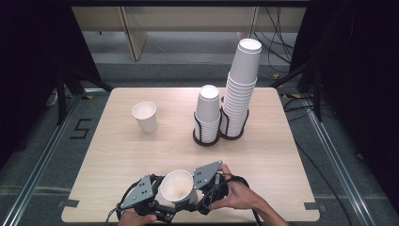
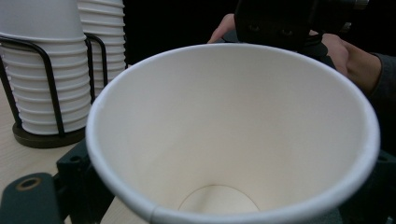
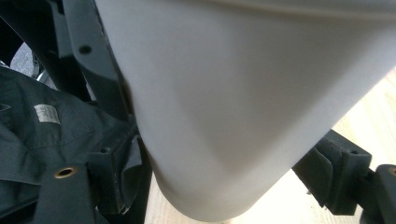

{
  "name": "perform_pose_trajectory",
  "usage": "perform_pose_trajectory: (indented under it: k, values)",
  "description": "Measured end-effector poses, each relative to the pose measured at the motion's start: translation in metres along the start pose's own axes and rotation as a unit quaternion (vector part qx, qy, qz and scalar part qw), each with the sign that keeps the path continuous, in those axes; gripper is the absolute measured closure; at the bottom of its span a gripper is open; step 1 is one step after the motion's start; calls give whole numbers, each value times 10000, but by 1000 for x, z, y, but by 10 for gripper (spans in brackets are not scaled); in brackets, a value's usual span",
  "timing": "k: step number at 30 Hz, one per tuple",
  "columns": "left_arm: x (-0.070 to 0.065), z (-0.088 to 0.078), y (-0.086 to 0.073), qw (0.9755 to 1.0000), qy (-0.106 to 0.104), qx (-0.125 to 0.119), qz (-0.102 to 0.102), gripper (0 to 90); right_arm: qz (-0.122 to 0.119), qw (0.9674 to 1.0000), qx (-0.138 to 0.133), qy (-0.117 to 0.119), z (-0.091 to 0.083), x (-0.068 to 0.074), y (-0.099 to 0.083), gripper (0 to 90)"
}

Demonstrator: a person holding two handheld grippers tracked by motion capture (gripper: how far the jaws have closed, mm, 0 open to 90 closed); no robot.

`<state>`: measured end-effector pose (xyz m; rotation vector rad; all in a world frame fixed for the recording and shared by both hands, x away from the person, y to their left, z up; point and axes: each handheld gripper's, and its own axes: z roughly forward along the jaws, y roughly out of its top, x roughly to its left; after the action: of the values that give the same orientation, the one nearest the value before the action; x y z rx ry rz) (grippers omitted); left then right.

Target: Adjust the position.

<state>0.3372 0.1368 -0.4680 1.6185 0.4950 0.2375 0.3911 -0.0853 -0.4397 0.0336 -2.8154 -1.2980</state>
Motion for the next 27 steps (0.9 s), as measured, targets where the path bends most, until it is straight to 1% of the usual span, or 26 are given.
perform_pose_trajectory:
  k: [2,3,8,9,10,11,13,15,17,18,19,20,21,22,23,25,26,27]
  values:
    - [0,0,0,10000,4,-2,49,101,29,10000,-15,7,1,1,0,232]
    - [0,0,1,10000,-7,4,61,122,40,10000,-23,12,1,1,0,231]
    - [1,-2,2,10000,-42,-8,26,148,144,9998,-121,51,2,0,0,228]
    - [1,-2,2,10000,-21,7,56,150,167,9998,-122,66,3,0,-1,226]
    - [1,-2,3,10000,16,19,90,153,200,9997,-146,91,3,-1,-1,224]
    - [1,-2,3,9999,52,20,84,154,207,9996,-176,44,3,-1,-2,211]
    - [3,-4,4,9999,136,27,91,156,306,9994,-173,30,3,-2,-4,173]
    - [5,-5,4,9998,211,-46,55,157,339,9993,-145,-1,2,-3,-5,172]
    - [7,-8,5,9994,354,18,52,158,421,9990,-157,-36,-1,-5,-8,169]
    - [9,-8,4,9992,396,5,57,158,456,9988,-159,-53,-2,-5,-10,170]
    - [10,-7,3,9991,423,-33,28,158,468,9987,-153,-94,-5,-6,-12,170]
    - [11,-9,4,9986,519,53,6,158,520,9984,-177,-147,-7,-7,-14,169]
    - [12,-9,3,9983,571,65,-4,158,579,9979,-199,-189,-9,-8,-16,170]
    - [13,-8,2,9982,593,17,-1,158,601,9977,-218,-239,-11,-10,-19,172]
    - [14,-9,3,9975,705,100,27,158,636,9972,-205,-324,-14,-11,-21,172]
    - [16,-11,3,9967,802,103,-8,158,675,9964,-193,-479,-19,-13,-25,181]
    - [17,-12,3,9960,883,123,-12,157,660,9959,-206,-579,-21,-13,-26,196]
    - [19,-13,3,9952,962,162,33,158,669,9954,-230,-653,-23,-14,-27,196]
